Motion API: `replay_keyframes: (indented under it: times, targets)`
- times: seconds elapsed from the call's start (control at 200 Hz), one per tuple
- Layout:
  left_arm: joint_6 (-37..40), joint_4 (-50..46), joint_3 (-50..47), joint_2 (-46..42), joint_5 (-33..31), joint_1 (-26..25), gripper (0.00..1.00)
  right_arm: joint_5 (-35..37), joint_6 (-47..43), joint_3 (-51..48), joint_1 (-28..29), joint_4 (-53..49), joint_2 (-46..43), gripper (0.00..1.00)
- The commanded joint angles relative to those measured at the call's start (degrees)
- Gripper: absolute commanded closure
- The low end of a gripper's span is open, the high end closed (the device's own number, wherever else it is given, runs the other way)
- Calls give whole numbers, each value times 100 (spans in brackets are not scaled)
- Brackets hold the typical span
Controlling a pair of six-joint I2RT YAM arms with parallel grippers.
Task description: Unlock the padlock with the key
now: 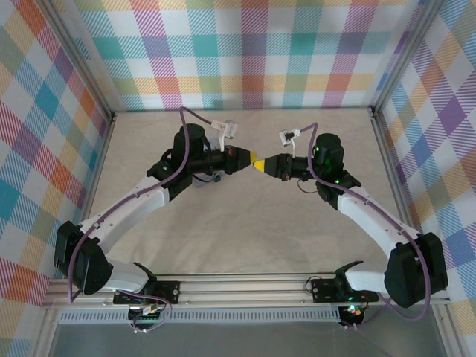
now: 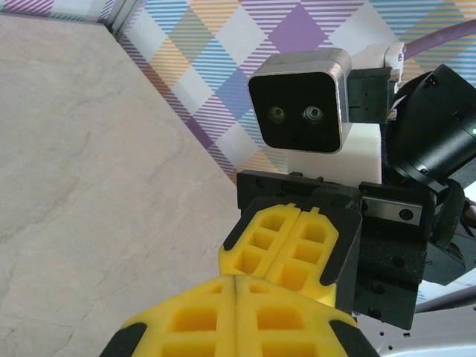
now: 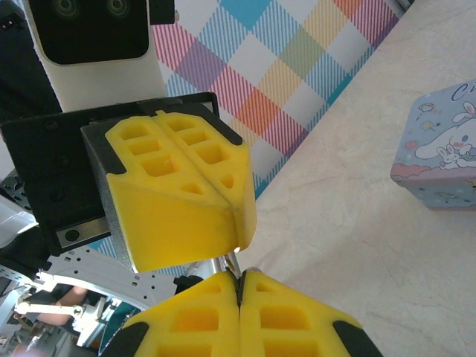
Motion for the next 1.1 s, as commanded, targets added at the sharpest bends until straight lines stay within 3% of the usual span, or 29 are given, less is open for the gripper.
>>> replay_keyframes:
  times: [0.0,0.12,0.465,0.635,0.875,1.095]
  targets:
    - [-28,139,151,19,-115,11,85,70,-287,157,66,-339,-177,99]
    - [16,42,160,-42,-361,11,65,272,-510,157,66,-679,-301,99]
    - [202,-1185,308,-118,-2178,122,29,1340,-1284,118,49,-2296,-699,99]
    - [353,-2214,716,402,-3095,300,25,1980,-1400,-71,53,-2792,-961,100]
    - [420,-3021,1651,1648,-3492,655,20,2666,-1271,-421,53,-3097,-1357,99]
    - [689,-3581,2773,2870,-3930,685,19,2973,-1043,-701,41,-3152,-1587,99]
